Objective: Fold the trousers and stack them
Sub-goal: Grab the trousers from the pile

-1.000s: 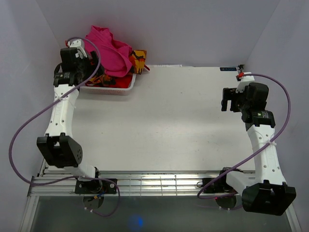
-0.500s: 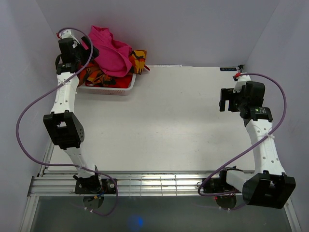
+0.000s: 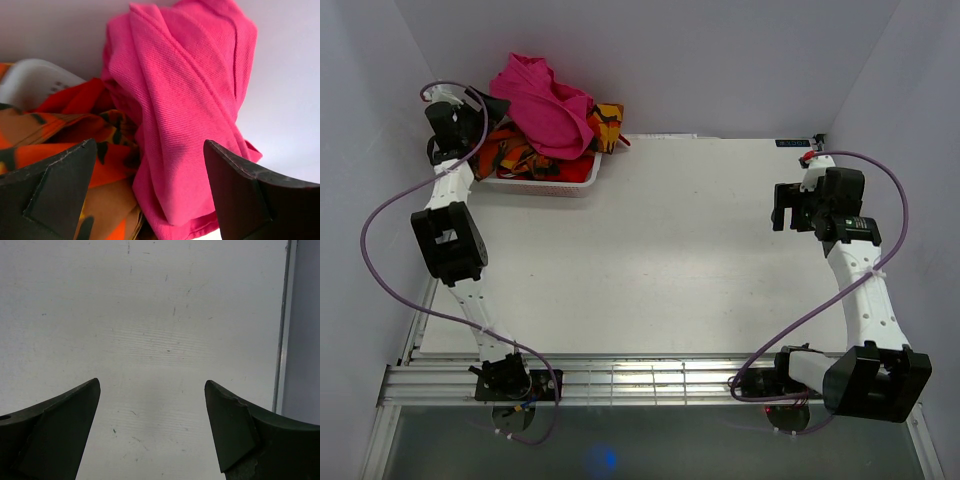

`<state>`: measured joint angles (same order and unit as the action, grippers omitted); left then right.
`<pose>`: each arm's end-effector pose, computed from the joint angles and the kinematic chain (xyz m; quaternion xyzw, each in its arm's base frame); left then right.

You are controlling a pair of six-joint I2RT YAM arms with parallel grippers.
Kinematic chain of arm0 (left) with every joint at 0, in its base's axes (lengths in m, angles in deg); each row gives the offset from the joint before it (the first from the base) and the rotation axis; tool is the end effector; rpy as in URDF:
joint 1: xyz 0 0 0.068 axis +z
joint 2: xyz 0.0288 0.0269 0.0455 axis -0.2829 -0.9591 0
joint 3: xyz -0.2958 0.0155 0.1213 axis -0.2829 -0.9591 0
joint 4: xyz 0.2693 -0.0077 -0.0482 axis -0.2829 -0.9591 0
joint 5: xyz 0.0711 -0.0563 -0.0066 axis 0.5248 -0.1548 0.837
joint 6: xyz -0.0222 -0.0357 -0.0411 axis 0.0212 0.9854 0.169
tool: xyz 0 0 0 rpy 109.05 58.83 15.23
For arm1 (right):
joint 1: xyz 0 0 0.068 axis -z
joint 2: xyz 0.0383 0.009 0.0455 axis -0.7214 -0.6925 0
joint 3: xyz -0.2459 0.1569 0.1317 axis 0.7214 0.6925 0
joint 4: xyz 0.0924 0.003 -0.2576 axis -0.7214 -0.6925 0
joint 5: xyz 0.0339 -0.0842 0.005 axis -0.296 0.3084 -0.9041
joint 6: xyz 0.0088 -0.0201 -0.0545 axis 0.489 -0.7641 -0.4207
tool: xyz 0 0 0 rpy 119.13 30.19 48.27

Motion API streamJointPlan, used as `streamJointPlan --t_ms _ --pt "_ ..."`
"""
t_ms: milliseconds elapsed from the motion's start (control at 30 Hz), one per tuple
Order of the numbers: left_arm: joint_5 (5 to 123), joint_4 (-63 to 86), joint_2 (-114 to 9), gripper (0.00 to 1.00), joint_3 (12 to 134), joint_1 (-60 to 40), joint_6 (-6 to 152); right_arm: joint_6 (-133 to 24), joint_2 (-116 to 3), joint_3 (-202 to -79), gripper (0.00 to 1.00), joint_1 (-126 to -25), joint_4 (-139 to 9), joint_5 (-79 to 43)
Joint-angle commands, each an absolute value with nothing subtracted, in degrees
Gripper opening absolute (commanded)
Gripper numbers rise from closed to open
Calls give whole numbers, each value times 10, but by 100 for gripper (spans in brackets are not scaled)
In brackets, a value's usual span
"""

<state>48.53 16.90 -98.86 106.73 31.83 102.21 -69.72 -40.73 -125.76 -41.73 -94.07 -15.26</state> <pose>0.5451 0.1325 0.3509 -0.2304 0.7169 -0.2898 0.5908 0.2488 -0.0156 0.3719 -0.0529 0.8821 -0.0140 0.4678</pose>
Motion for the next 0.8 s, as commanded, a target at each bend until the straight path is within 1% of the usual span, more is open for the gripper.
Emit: streamJointPlan --t_ms 0,233,267,300,400,567,700,767 --pt "381 283 -1014 98 1103 312 1086 -702 -416 -1281 90 -417 -919 -161" --pt "314 562 -1083 98 1052 313 1246 -705 -439 -1288 90 -417 -926 -166" --pt "313 594 -1090 98 1045 313 1263 -705 -442 -1289 90 -417 -927 -167" --pt "315 665 -1097 98 1039 314 1281 -706 -445 -1291 90 -417 -928 -170" --pt "334 739 -1122 98 1028 313 1330 -707 -455 -1296 90 -417 -931 -174" --pt "350 722 -1154 98 1066 311 1328 -709 -473 -1302 90 -417 -938 -180" --pt "366 685 -1183 98 1126 305 1309 -712 -487 -1322 90 -417 -950 -182" --pt "372 672 -1188 95 1147 302 1301 -711 -493 -1328 90 -417 -952 -182"
